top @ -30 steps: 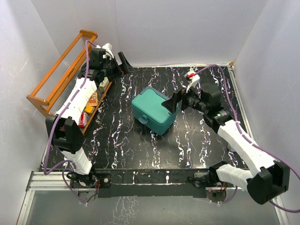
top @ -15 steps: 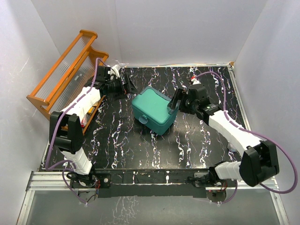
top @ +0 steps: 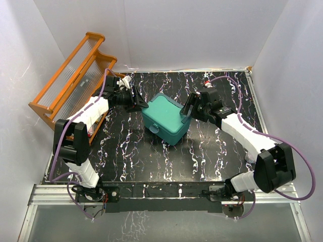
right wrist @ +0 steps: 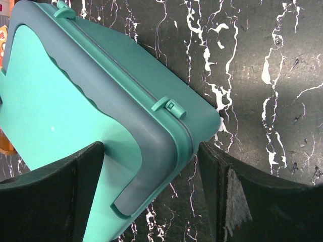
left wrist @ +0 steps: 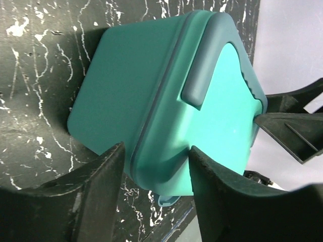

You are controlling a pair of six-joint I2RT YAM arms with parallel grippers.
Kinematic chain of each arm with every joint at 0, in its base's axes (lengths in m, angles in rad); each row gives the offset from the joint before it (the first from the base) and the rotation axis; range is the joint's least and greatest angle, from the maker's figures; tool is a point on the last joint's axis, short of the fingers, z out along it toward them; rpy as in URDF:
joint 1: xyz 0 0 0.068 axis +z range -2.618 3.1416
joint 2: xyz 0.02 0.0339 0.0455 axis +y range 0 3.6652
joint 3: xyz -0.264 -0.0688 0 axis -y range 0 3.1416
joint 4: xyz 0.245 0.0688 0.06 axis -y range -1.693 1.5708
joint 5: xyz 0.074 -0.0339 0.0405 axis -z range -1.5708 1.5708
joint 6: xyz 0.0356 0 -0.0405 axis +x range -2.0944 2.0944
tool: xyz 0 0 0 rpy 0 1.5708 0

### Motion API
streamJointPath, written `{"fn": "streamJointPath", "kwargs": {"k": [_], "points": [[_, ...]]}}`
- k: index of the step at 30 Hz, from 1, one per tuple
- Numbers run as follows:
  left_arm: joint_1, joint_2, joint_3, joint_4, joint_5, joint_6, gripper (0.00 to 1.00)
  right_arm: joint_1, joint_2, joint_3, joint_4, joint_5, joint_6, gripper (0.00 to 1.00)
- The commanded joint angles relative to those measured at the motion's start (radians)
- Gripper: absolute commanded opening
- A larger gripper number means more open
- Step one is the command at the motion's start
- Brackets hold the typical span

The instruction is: Organize the medicine kit

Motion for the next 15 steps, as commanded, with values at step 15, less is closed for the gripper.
{"fn": "streamJointPath", "kwargs": {"k": [15], "points": [[-0.054,0.206,0.121,0.257,0.218,-0.213,0.36,-0.002,-0.082,-0.157,0.123,-0.071,-0.074,0.52]]}}
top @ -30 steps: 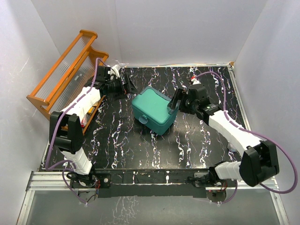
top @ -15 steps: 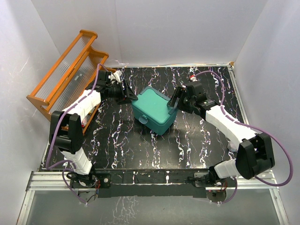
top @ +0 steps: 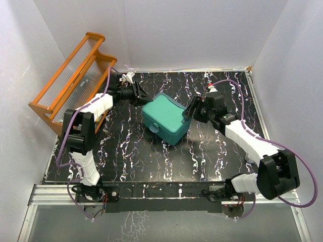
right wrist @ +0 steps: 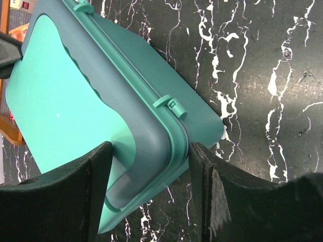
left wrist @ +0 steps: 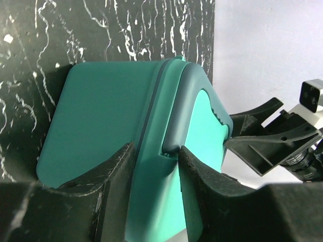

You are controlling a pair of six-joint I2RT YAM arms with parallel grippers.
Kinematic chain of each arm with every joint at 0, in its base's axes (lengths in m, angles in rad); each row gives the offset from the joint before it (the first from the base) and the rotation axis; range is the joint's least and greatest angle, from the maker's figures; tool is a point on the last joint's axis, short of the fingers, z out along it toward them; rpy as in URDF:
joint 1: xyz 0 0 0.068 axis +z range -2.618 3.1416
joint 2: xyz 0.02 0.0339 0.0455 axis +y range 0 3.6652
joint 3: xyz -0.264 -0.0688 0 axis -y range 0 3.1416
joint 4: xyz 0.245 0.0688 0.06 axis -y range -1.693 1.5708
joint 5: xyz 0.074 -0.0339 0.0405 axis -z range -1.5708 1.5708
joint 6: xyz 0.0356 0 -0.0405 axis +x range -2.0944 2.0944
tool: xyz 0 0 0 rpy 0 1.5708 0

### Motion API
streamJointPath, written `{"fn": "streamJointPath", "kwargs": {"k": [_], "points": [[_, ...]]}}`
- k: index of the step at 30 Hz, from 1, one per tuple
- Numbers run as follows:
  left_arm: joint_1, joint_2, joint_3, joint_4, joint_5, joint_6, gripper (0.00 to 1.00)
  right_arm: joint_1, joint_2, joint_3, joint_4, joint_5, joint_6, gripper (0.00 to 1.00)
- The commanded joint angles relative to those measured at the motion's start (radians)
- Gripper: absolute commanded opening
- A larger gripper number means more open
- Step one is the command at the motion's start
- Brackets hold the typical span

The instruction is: Organize the medicine kit

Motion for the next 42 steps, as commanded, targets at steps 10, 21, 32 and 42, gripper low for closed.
{"fn": "streamJointPath", "kwargs": {"k": [10,21,32,42], "points": [[-0.082,0.105,0.2,-0.109,-0.144,-0.015,0.42,0.038,-0.083,-0.093,-0.014,-0.023,-0.044,0.51],[-0.041,-0.262,-0.049,-0.149,-0.502,-0.028,0.99,0.036,-0.096,0.084,-0.194,0.159,-0.032,0.59],[-0.035,-0.588,-0.421,0.06,-0.421,-0.189,0.99,0.033,0.015,0.341,-0.285,0.154,-0.203,0.78],[-0.083,-0.683,-0.703,0.379,-0.384,-0.399,0.99,0.023,0.191,0.447,-0.301,-0.055,-0.291,0.85]]}}
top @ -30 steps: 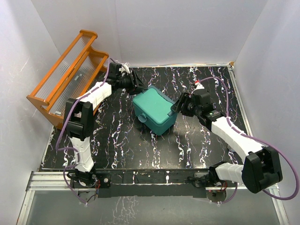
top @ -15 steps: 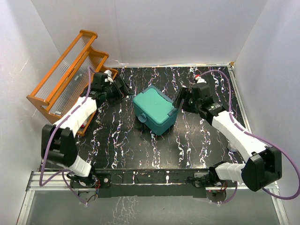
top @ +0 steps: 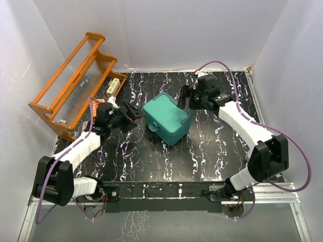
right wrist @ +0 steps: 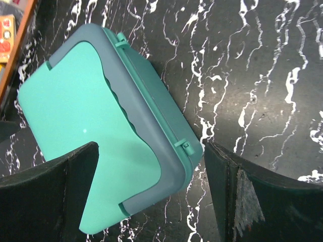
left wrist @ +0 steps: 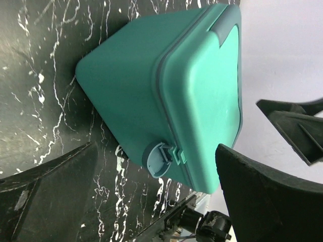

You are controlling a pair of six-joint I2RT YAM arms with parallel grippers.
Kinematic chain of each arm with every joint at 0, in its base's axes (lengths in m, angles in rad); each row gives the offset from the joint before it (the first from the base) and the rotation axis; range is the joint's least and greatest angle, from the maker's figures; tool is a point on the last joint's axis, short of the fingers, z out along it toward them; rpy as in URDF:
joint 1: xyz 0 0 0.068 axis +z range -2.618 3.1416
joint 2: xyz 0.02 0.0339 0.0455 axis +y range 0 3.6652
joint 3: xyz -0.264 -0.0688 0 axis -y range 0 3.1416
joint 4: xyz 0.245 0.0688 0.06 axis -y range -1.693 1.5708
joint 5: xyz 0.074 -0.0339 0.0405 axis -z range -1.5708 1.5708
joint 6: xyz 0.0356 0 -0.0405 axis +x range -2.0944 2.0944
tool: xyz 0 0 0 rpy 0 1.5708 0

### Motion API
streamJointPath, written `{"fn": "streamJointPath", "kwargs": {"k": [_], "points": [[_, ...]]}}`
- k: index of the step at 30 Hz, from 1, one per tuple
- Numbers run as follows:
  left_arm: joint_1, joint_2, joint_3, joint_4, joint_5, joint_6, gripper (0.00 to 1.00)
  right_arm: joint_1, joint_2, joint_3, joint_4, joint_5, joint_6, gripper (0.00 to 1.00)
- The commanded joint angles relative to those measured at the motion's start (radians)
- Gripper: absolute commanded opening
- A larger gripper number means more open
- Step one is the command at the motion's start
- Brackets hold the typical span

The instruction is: Organize the medicine kit

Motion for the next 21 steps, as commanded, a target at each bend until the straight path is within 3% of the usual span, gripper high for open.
{"fn": "streamJointPath", "kwargs": {"k": [1,5,9,15,21], "points": [[-0.043,-0.05,-0.052,0.192,0.023,-0.095,0.99,-0.008,0.036,0.064,0.009,-0.121,-0.043,0.85],[-0.075,-0.015,-0.105,0.265,0.012,-0.151,0.99,-0.009,0.073,0.064,0.04,-0.156,-0.04,0.84],[-0.094,0.035,-0.169,0.445,0.016,-0.264,0.99,-0.01,0.091,0.065,0.036,-0.172,-0.036,0.83],[-0.13,0.1,-0.162,0.523,0.021,-0.301,0.99,-0.011,0.087,0.049,0.05,-0.175,-0.02,0.82],[-0.147,0.238,-0.169,0.764,0.06,-0.406,0.99,-0.011,0.09,0.038,0.059,-0.181,-0.011,0.81]]}}
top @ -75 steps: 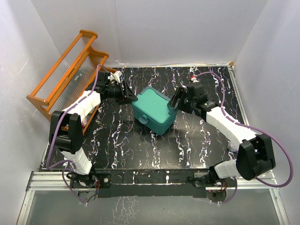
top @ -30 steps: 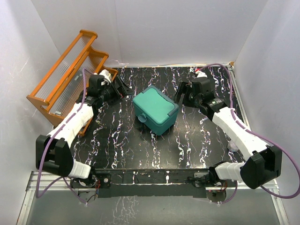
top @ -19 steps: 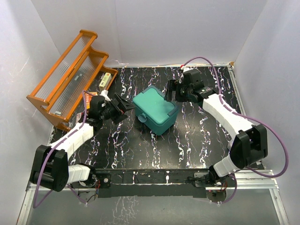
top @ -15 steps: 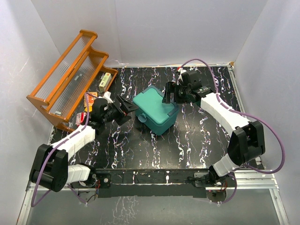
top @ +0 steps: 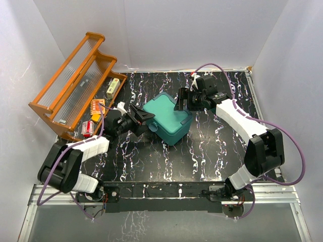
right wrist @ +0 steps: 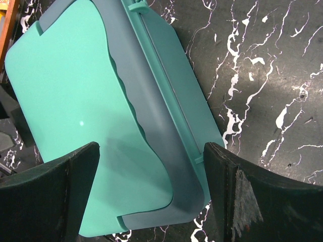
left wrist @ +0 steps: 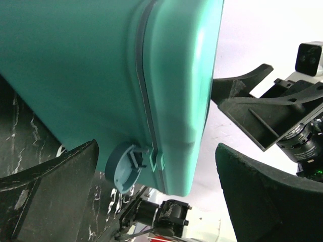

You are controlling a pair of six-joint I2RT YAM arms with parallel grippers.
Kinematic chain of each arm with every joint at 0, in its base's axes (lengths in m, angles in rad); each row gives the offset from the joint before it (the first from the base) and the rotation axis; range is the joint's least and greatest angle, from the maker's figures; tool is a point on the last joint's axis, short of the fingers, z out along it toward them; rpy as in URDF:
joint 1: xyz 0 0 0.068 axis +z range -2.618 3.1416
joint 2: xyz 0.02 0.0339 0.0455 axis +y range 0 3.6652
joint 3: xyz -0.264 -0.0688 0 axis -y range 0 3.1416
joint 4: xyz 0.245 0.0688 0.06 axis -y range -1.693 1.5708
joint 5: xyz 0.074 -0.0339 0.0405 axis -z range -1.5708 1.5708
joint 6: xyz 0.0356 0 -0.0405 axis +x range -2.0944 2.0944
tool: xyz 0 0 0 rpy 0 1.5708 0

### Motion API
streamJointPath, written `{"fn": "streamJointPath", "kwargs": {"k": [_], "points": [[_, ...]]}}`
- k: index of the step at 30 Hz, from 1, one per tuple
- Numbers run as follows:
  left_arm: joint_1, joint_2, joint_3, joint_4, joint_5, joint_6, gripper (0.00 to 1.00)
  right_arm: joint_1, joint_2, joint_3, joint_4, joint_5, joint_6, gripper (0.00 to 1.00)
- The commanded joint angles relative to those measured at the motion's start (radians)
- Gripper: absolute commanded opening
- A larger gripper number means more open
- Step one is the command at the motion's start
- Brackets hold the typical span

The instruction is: Organize the medicine kit

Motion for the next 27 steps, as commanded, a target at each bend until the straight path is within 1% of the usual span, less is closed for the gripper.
{"fn": "streamJointPath", "kwargs": {"k": [1,3,6,10,14,17,21,25,27], "points": [[-0.016,0.085,0.014,0.232,0.043,-0.081,0.99,0.001,-0.004,0.027,0.058,-0.02,0.01,0.81],[-0.019,0.129,0.056,0.264,0.078,-0.08,0.98,0.001,-0.002,0.026,0.067,-0.03,0.013,0.82],[-0.032,0.16,0.075,0.3,0.079,-0.086,0.95,0.0,0.001,0.027,0.078,-0.038,0.015,0.81],[-0.035,0.144,0.067,0.303,0.075,-0.118,0.85,0.001,0.004,0.022,0.081,-0.038,0.018,0.8],[-0.036,0.076,0.081,0.122,0.077,-0.09,0.8,0.001,-0.001,0.011,0.086,-0.03,0.024,0.8],[-0.035,0.035,0.077,0.049,0.085,-0.093,0.76,0.0,0.001,0.009,0.086,-0.024,0.029,0.8],[-0.034,0.0,0.116,-0.083,0.113,-0.069,0.7,0.001,0.005,0.004,0.083,-0.019,0.033,0.79],[-0.034,-0.019,0.155,-0.184,0.125,-0.035,0.69,0.001,0.005,-0.004,0.083,-0.018,0.036,0.78],[-0.034,-0.024,0.161,-0.205,0.124,-0.032,0.68,0.0,0.006,-0.011,0.085,-0.016,0.038,0.78]]}}
